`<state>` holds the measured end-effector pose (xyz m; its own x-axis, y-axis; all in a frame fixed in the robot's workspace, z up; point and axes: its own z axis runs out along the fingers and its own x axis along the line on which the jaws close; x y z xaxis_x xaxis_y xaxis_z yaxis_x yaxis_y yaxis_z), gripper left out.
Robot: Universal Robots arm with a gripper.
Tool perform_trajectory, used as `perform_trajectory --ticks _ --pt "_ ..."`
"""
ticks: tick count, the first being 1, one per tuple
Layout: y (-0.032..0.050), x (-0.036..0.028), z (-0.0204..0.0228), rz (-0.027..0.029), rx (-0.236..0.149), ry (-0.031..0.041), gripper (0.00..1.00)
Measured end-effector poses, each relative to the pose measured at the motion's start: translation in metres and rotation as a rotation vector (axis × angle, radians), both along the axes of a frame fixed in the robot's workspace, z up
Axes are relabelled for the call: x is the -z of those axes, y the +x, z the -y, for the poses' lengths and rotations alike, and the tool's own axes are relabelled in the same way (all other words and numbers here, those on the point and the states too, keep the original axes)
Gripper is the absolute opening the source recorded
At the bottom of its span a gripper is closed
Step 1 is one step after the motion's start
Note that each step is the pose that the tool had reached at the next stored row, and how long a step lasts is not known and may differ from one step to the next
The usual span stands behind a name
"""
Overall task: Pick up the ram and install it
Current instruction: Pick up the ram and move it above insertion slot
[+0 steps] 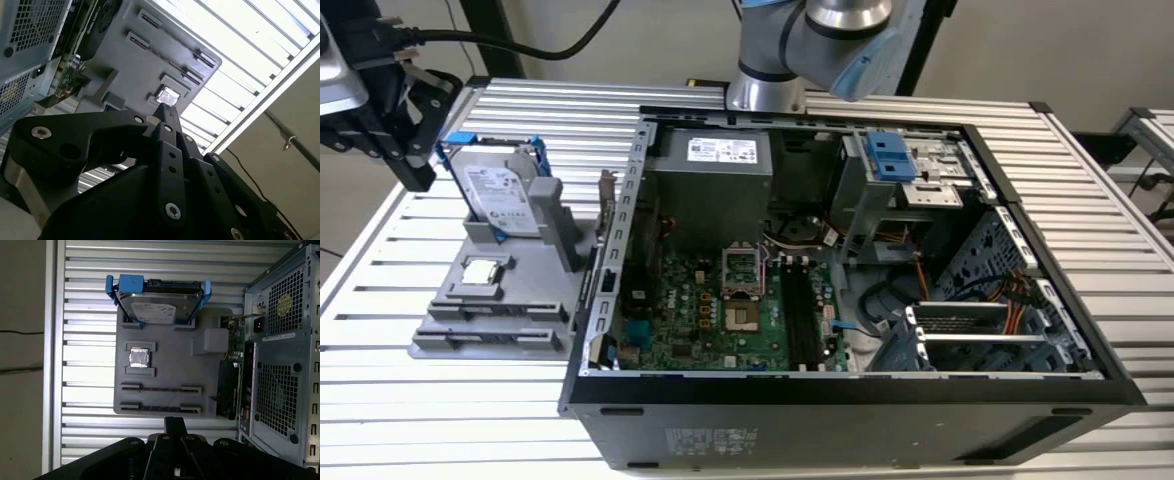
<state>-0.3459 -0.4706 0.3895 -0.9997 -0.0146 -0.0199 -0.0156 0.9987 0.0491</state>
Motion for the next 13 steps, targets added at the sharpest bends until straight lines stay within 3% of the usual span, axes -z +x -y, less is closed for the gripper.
perform_trajectory --ticks 13 --pt "0.0 -0.0002 0.0 -0.0001 -0.041 0.0 0.0"
